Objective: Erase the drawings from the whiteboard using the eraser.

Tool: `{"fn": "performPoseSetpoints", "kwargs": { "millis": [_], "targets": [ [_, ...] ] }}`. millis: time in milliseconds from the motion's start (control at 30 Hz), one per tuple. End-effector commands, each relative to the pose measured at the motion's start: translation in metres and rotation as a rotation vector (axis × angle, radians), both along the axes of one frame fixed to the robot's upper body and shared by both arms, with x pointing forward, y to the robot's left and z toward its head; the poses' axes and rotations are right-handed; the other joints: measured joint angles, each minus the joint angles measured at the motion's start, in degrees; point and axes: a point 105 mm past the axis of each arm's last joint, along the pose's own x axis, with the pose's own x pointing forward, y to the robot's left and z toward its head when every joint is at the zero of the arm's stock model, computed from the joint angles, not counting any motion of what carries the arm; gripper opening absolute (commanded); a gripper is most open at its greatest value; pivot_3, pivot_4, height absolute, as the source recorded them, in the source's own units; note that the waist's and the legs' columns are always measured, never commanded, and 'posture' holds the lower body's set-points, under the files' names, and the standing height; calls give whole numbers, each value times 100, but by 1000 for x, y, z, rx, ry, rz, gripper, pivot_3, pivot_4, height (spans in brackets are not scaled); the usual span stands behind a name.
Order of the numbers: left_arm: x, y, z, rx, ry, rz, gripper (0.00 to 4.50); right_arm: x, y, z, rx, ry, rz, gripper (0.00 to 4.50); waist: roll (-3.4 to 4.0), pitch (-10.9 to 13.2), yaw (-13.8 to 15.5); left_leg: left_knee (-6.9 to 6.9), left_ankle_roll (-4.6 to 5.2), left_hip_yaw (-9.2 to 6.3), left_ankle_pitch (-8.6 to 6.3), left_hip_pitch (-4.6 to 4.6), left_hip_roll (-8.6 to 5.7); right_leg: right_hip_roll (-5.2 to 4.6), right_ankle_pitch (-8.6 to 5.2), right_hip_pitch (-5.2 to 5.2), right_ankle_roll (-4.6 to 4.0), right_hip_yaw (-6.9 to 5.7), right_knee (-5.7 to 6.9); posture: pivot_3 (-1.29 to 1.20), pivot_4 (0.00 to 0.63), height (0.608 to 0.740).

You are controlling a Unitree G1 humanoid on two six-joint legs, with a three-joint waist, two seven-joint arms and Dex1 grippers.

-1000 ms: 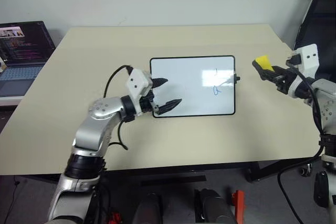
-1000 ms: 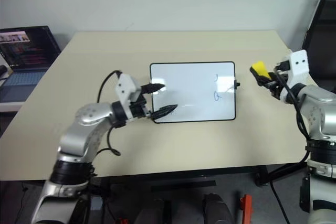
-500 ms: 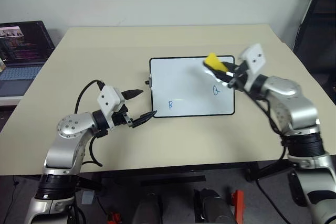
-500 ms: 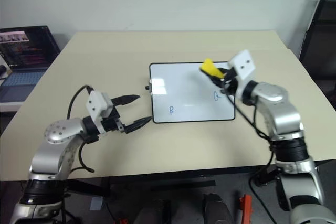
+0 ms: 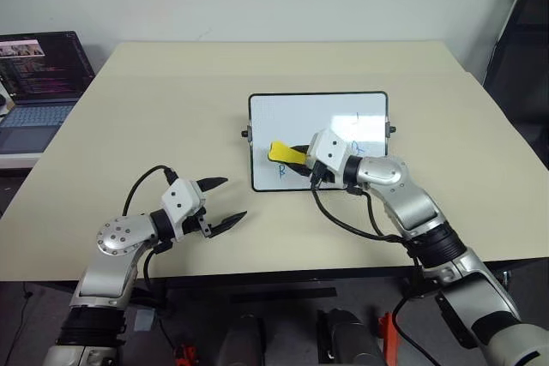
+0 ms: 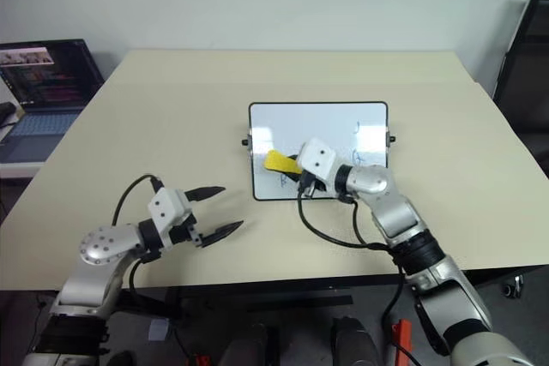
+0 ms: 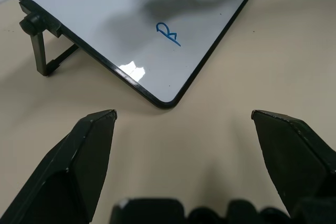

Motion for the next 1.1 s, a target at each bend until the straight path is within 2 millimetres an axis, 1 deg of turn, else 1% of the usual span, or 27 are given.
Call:
{"fn": "performPoseSetpoints", "kwargs": {
  "millis": [33, 100, 233, 300, 467, 633, 767, 967, 1100],
  "targets": [
    [1, -1, 8, 6, -34, -1, 4500, 12, 6, 7, -5, -32, 4, 1121, 0, 0, -7, 0, 0, 0, 0, 0, 0, 0, 0, -1, 0, 0, 1, 0, 150, 740],
    [3, -1, 9, 7, -33, -1, 4500, 19, 6, 3, -2, -19, -13, 1120, 0, 0, -19, 0, 0, -1, 0, 1, 1, 1, 0, -1, -1, -1, 2, 0, 150, 740],
    [6, -1, 15, -5, -47, 6, 4500, 29, 6, -5, -55, -25, -41, 1120, 0, 0, -31, -2, 0, -2, 0, 0, 0, 2, 0, -1, -2, -2, 1, 0, 150, 740],
    [7, -1, 16, -6, -50, 9, 4500, 32, 7, -6, -84, -38, -44, 1119, 0, 0, -33, -1, 0, -3, 0, 2, 1, 2, 0, 0, -2, -2, 5, 0, 150, 740],
    [8, 0, 15, -4, -49, 18, 4500, 34, 5, -17, -195, -60, -47, 1119, -2, -1, -34, 0, 0, -6, 0, 11, 2, 3, -1, 5, 0, -4, 10, 0, 150, 740],
    [10, 3, 14, 1, -51, 33, 4500, 32, -4, -24, -309, -73, -31, 1119, -3, -3, -33, 4, 0, -8, 1, 15, 7, 7, -2, 8, 1, -6, 14, 0, 150, 740],
    [12, 3, 14, 1, -52, 36, 4500, 27, -7, -25, -336, -68, -9, 1119, -4, -3, -21, 4, 0, -10, 1, 15, 7, 7, -3, 9, 2, -8, 14, 0, 150, 740],
    [17, -1, 16, -25, -57, 36, 4500, 11, -12, -41, -404, -24, 66, 1119, -7, -5, 1, 3, 0, -11, 1, 13, 7, 7, -5, 11, 4, -10, 9, 0, 150, 740],
    [18, -2, 19, -29, -62, 33, 4500, 9, -21, -46, -436, -9, 59, 1119, -7, -5, -8, 4, 0, -11, 1, 14, 7, 7, -7, 11, 7, -9, 11, 0, 150, 740]
  ]
}}
